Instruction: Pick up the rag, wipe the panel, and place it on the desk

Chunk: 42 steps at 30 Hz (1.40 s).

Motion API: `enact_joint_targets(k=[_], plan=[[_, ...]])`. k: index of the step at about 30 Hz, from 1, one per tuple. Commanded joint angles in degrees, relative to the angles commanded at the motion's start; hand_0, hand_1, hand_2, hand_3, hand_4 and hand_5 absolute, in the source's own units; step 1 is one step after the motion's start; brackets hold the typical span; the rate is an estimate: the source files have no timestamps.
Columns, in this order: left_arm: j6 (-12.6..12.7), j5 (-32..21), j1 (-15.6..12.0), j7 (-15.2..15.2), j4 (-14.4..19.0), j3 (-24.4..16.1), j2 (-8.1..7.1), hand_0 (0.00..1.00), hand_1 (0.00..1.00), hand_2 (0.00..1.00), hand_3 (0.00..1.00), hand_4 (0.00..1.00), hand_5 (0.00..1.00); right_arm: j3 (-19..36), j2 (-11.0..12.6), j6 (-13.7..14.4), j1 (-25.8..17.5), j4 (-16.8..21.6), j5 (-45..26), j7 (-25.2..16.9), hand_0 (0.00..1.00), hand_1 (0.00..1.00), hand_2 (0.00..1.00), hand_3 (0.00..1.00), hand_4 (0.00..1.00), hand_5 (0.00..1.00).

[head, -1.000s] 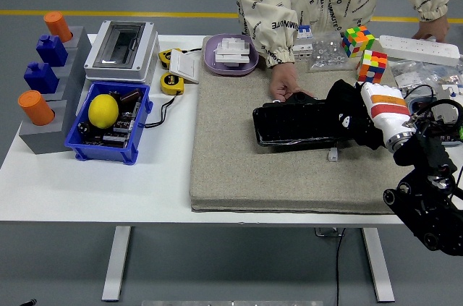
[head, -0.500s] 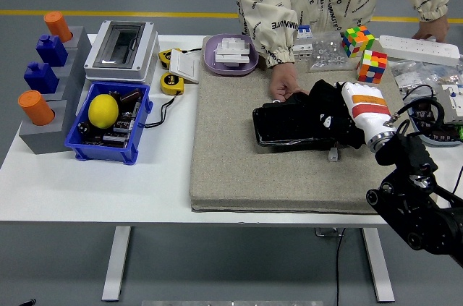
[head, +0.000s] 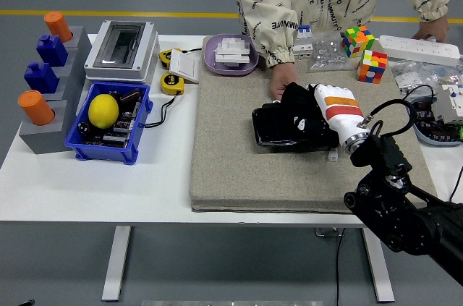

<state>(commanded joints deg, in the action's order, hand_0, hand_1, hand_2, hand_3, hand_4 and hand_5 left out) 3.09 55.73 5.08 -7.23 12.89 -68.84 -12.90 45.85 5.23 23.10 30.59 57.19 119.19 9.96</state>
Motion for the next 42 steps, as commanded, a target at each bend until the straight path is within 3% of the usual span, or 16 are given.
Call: enact_joint_targets(k=[14, 32, 42], plan=[[0.0, -0.2, 0.2, 0.0, 0.1, 0.7, -0.13, 0.652, 0.66, 0.695, 0.581, 0.675, 0.436, -3.9, -3.4, 0.0, 1.5, 0.4, -0.9, 0.1, 0.412, 0.489, 0.536, 0.515, 0.699, 0.182], [0.0, -0.2, 0.6, -0.1, 0.0, 0.4, -0.05, 0.653, 0.66, 0.694, 0.58, 0.674, 0.436, -12.6, -4.9, 0.2, 3.2, 2.1, -3.1, 0.0, 0.412, 0.489, 0.536, 0.515, 0.699, 0.182], [0.0, 0.0, 0.4, -0.1, 0.0, 0.0, 0.03, 0.653, 0.659, 0.694, 0.58, 0.674, 0.434, -12.4, -4.4, 0.2, 3.3, 1.3, -2.8, 0.1, 0.412, 0.489, 0.536, 0.515, 0.699, 0.182]])
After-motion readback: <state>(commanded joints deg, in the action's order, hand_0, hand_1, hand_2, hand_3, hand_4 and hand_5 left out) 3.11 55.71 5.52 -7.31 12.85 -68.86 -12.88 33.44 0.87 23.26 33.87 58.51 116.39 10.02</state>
